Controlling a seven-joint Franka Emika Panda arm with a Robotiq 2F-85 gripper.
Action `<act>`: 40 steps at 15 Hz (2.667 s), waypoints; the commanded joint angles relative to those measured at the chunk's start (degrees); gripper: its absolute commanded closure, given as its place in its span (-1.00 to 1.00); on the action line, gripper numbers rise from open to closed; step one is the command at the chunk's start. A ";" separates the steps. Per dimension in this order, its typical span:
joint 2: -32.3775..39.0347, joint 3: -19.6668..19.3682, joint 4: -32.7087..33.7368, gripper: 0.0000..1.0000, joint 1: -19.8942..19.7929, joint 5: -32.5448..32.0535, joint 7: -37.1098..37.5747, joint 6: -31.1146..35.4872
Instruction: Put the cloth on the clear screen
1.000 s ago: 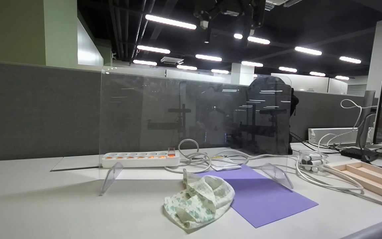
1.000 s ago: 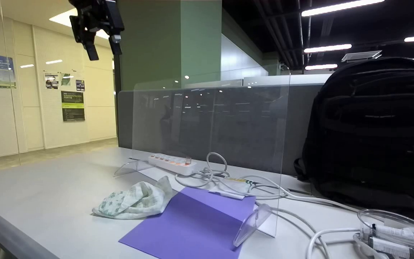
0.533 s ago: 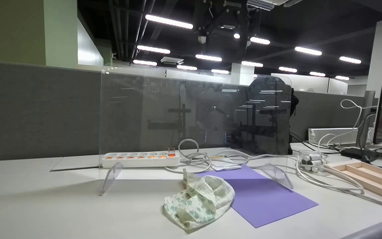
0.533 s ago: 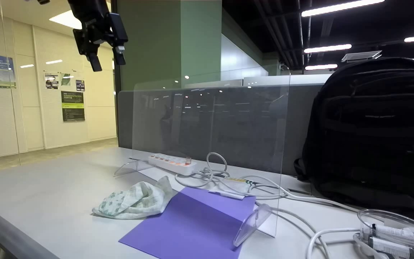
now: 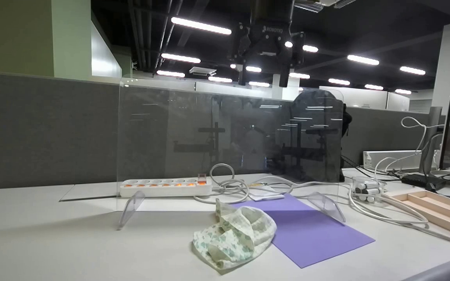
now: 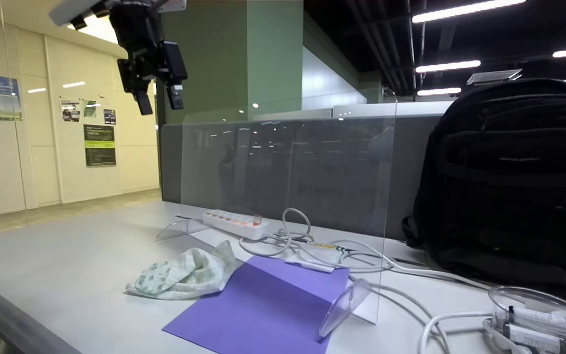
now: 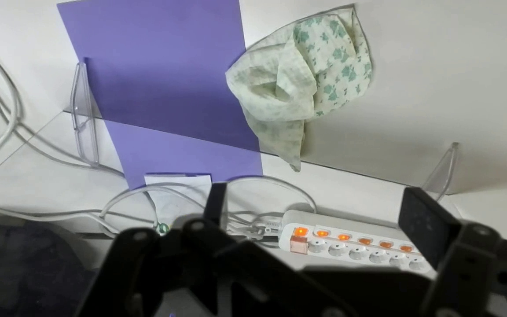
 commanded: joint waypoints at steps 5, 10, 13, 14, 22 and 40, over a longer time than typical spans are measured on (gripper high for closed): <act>14.10 -3.04 0.87 -1.00 -1.30 -0.17 2.47 9.68; 21.88 -3.50 0.53 -1.00 -0.70 -1.42 3.62 12.46; 25.67 -3.72 0.40 -1.00 -0.55 -2.62 7.05 14.50; 26.92 -3.85 0.34 -1.00 -0.46 -3.14 8.77 15.63; 35.74 -7.56 0.89 -1.00 2.42 -7.75 22.65 25.22; 50.54 -13.95 10.02 -0.50 10.33 -0.91 25.88 28.26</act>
